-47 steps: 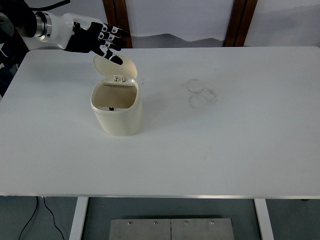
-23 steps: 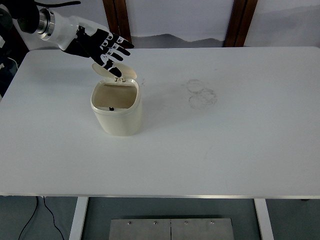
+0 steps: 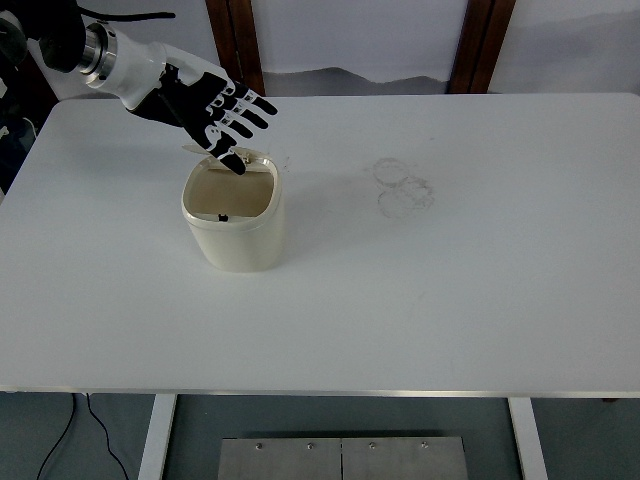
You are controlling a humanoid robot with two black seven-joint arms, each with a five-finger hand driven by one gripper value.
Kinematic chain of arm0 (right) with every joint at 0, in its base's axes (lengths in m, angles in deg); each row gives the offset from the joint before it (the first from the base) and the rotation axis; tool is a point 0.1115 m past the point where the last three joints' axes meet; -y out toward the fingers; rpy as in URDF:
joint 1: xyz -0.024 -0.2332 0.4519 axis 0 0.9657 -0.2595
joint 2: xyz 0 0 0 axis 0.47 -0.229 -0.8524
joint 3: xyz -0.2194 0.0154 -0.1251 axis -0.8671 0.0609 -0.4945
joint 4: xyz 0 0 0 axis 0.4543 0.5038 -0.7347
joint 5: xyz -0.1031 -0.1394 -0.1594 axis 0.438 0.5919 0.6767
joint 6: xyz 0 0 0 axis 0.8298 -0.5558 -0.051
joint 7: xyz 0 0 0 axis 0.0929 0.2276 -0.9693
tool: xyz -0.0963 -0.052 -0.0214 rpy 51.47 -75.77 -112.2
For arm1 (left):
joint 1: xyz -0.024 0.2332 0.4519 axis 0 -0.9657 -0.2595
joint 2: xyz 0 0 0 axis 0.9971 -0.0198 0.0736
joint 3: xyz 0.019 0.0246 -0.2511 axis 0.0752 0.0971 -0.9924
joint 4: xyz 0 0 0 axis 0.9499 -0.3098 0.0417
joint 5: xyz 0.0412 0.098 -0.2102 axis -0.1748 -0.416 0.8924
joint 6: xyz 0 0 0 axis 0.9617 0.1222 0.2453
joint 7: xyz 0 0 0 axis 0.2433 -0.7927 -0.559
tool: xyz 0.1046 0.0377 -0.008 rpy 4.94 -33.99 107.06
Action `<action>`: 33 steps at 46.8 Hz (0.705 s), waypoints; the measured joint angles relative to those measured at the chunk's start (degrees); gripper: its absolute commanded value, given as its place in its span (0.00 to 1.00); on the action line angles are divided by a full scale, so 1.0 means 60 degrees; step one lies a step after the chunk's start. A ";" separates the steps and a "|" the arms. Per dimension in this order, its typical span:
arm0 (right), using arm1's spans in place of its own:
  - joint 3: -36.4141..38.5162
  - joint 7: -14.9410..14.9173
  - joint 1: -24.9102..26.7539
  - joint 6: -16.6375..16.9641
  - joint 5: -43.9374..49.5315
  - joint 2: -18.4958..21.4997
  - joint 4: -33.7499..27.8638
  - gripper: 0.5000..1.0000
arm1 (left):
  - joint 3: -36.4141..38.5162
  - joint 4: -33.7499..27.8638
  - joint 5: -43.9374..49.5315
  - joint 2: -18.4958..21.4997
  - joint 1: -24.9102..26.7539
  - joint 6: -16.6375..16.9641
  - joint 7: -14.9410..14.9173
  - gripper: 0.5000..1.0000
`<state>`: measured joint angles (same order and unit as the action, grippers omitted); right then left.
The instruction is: Close trash bin
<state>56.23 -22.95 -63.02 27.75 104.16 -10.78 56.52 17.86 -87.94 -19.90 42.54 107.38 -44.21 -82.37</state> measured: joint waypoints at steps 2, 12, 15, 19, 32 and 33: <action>0.0000 0.0000 0.0000 0.0000 0.0000 0.0000 0.0000 0.99 | 0.0046 -0.0042 0.0000 0.0018 0.0017 0.0000 0.0000 1.00; 0.0000 0.0000 0.0000 0.0000 0.0000 0.0000 0.0000 0.99 | 0.0656 -0.0175 0.0000 0.0045 0.0104 0.0001 0.0001 1.00; 0.0000 0.0000 0.0000 0.0000 0.0000 0.0000 0.0000 0.99 | 0.0730 -0.0177 0.0000 0.0037 0.0114 0.0001 0.0001 1.00; 0.0000 0.0000 0.0000 0.0000 0.0000 0.0000 0.0000 0.99 | 0.0764 -0.0177 0.0000 0.0025 0.0104 0.0001 0.0001 1.00; 0.0000 0.0000 0.0002 0.0000 0.0000 0.0000 0.0000 0.99 | 0.0766 -0.0177 0.0001 -0.0038 -0.0113 0.0036 0.0004 1.00; 0.0000 0.0000 0.0002 0.0000 0.0000 0.0000 0.0000 0.99 | 0.0767 -0.0177 0.0000 -0.0046 -0.0140 0.0039 0.0004 1.00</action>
<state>56.23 -22.96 -63.00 27.75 104.16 -10.78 56.52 22.46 -89.00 -19.90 42.27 106.54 -43.98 -82.34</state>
